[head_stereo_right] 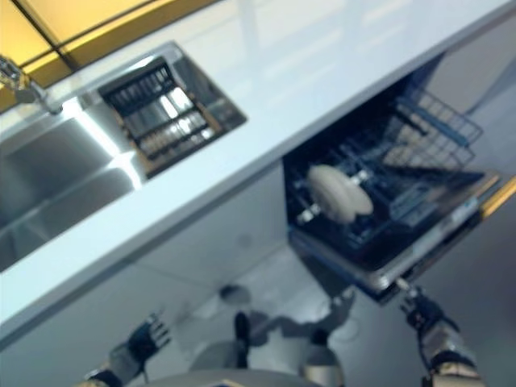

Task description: Take plates into dishwasher

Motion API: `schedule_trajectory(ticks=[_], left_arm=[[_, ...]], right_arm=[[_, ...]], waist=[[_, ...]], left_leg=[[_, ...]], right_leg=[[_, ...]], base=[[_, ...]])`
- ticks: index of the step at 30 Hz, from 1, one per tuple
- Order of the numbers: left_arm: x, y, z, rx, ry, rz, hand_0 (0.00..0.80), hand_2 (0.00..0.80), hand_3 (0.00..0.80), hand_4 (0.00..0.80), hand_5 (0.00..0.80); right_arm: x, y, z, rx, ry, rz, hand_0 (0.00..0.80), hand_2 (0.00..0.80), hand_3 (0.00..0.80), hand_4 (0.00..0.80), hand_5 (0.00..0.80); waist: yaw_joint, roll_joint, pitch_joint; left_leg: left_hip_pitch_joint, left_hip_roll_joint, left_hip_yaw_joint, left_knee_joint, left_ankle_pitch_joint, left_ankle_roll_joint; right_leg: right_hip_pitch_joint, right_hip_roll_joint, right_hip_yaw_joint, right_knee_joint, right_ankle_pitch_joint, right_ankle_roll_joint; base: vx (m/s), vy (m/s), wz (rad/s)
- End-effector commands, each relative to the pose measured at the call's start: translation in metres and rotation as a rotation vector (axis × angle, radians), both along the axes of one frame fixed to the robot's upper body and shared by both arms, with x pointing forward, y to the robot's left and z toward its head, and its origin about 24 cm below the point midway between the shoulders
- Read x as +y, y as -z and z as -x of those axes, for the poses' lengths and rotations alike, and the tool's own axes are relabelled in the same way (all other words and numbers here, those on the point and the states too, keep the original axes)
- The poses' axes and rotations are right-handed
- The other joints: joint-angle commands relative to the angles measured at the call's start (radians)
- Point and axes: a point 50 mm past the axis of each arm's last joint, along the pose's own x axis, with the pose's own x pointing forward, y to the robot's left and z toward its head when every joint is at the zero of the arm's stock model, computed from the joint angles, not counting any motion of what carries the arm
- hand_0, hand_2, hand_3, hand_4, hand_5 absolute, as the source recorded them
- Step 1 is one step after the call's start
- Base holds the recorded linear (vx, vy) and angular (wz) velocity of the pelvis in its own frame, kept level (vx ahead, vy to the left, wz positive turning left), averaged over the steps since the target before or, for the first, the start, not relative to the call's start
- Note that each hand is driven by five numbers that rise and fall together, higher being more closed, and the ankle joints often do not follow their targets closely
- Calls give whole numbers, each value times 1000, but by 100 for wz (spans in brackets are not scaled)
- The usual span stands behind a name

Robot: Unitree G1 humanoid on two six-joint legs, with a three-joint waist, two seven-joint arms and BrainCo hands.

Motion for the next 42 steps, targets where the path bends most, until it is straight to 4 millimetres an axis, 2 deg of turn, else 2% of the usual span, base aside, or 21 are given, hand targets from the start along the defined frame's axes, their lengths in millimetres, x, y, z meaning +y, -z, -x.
schedule_trajectory(ticks=[1,7,10,15,20,26,30,35,42], left_arm=[[-8,-8,-29,-118,13,51,0,0,0,0,0],[-21,-6,-28,-154,15,104,0,0,0,0,0],[-23,-6,-29,-157,19,106,0,0,0,0,0],[-24,-3,-21,-137,13,101,0,0,0,0,0],[-27,-2,-20,-130,26,102,0,0,0,0,0],[-32,0,-14,-107,42,103,0,0,0,0,0],[-29,2,-8,-78,49,81,0,0,0,0,0],[-25,3,-3,-47,67,47,0,0,0,0,0],[-13,2,3,9,104,-11,0,0,0,0,0]], right_arm=[[0,-34,-52,-224,-67,33,0,0,0,0,0],[6,-69,-92,-428,-145,40,0,0,0,0,0],[11,-94,-115,-559,-198,45,0,0,0,0,0],[33,-139,-150,-752,-339,85,0,0,0,0,0],[64,-187,-178,-909,-463,110,0,0,0,0,0],[90,-220,-193,-1018,-532,105,0,0,0,0,0],[104,-237,-199,-1088,-538,73,0,0,0,0,0],[113,-245,-201,-1139,-528,47,0,0,0,0,0],[118,-247,-199,-1161,-497,29,0,0,0,0,0]], waist=[[38,-13,69],[58,39,116],[70,54,130],[83,64,132],[94,59,119],[106,51,96],[124,32,69],[145,3,29],[174,-56,-45]], left_leg=[[-9,15,-32,43,-35,-10],[-36,-4,-46,19,-6,-13],[-52,-14,-53,13,0,-13],[-58,-23,-65,8,6,-12],[-49,-26,-67,8,7,-13],[-35,-24,-68,4,12,-15],[-21,-20,-75,3,10,-15],[1,-15,-84,2,4,-16],[45,-3,-98,3,-18,-17]], right_leg=[[-149,-116,2,217,-22,-7],[-185,-128,-17,250,-39,-18],[-205,-131,-28,261,-41,-20],[-214,-134,-39,267,-41,-21],[-203,-140,-46,264,-36,-17],[-170,-139,-57,241,-25,-12],[-133,-134,-70,213,-14,-8],[-76,-125,-91,172,-1,-5],[14,-110,-114,116,9,2]], base=[[-91,95,13],[-85,82,10],[-105,39,4],[-48,35,7],[-2,28,-6],[27,6,-13],[37,-39,-10],[58,-69,0],[89,-85,7]])
